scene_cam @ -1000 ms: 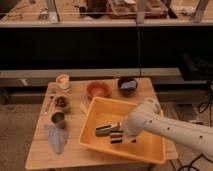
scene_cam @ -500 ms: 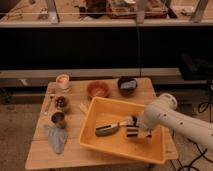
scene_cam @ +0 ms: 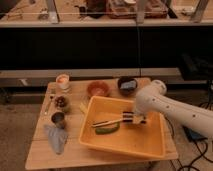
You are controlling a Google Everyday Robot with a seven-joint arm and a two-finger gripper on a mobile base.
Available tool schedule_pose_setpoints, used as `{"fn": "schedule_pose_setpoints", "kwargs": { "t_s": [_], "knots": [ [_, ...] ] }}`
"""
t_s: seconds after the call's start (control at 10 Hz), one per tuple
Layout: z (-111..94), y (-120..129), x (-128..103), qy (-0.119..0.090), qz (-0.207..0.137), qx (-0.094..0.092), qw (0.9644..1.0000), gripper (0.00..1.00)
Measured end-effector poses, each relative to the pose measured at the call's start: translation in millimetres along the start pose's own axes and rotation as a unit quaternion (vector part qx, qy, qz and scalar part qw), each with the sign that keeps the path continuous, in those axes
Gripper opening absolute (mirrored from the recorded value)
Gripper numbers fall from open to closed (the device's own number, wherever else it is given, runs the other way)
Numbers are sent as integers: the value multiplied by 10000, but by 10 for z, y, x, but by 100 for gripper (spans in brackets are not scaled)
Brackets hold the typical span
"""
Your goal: Wipe tray with eraser
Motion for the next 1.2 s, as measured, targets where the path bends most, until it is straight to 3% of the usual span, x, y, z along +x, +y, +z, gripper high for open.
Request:
{"fn": "schedule_pose_setpoints", "kwargs": {
  "t_s": [0.3, 0.5, 0.6, 1.0, 1.2],
  "knots": [
    [-115, 44, -521, -260, -242, 101, 9993, 11],
    [-261, 307, -1047, -562, -689, 138, 9959, 11],
    [-295, 456, -1155, -653, -815, 111, 9945, 11],
    [-377, 1184, -1334, -1041, -1138, -169, 9879, 11],
    [-392, 1419, -1197, -1060, -1152, -290, 9872, 11]
  ]
}}
